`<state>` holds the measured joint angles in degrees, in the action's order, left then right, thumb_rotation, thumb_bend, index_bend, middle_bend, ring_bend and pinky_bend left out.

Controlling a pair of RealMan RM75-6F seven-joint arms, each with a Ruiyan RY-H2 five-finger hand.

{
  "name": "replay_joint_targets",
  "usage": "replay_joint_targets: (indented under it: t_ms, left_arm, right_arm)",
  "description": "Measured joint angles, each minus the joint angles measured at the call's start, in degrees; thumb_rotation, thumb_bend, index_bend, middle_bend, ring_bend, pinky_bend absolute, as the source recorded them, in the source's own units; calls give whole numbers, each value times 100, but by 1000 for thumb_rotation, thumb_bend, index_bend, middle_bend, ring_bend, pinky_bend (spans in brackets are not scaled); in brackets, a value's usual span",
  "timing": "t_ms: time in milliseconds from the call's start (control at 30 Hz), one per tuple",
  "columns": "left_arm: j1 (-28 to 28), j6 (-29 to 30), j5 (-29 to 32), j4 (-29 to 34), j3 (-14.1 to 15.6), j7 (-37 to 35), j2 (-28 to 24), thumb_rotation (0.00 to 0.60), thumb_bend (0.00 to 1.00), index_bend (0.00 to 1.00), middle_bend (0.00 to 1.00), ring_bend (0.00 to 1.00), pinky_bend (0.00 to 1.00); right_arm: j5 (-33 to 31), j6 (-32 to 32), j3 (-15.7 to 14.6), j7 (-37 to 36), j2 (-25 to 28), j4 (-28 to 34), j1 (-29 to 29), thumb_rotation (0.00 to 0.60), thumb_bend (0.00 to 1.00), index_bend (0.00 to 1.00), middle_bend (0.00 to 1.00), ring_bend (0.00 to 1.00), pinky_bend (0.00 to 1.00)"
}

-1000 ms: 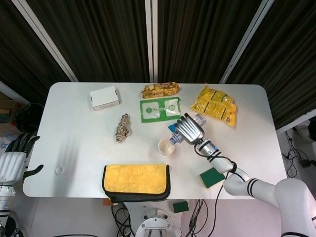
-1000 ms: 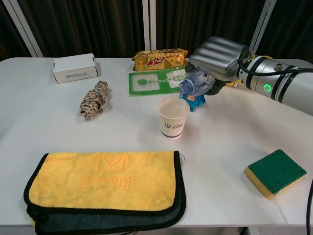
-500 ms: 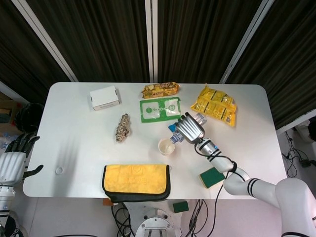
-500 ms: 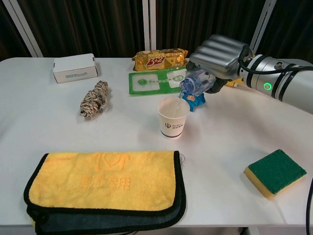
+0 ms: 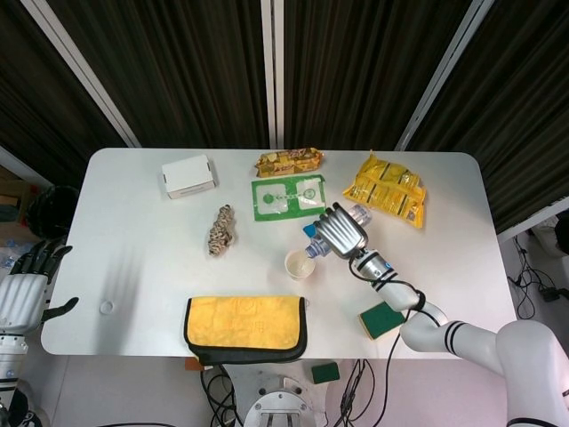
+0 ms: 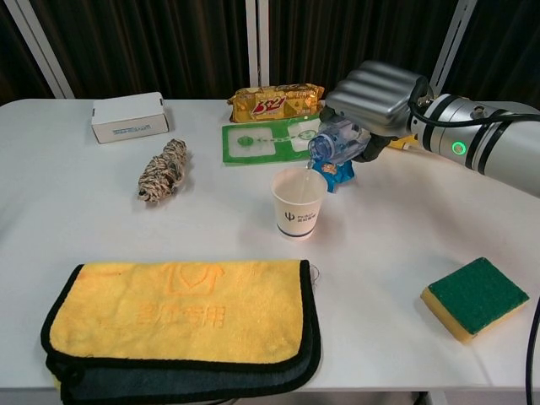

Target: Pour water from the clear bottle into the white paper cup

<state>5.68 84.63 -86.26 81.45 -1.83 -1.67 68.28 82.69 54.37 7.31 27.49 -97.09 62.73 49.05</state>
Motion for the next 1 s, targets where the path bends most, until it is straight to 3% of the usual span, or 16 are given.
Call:
replay_joint_targets:
  t_ms: [233,433,633,1000]
  left_arm:
    - [12,-22,0,-3,-1,-1,5,600,98,171,116,57,183]
    - [9,-10,-3,14,-2,2,-4,600,98,170,116,57,183]
    - [7,-21,-5,7,9,-1,-2,600,98,170,116,57,184]
    - [63,-122,-44,56,45,97,41,600,98,170,116,57,183]
  right_arm:
    - [-156,-74,69,-354,77,224,-34,600,454,942,797,803,682]
    - [-179,-25,126,-1187,181,433,-112,600,451,940,789,803,682]
    - [-214,99,204,-2754,295,651,-300,600,448,936,783,803,682]
    - [-568,-38,290,-6534,351,635,-896,600,440,926,782,803,682]
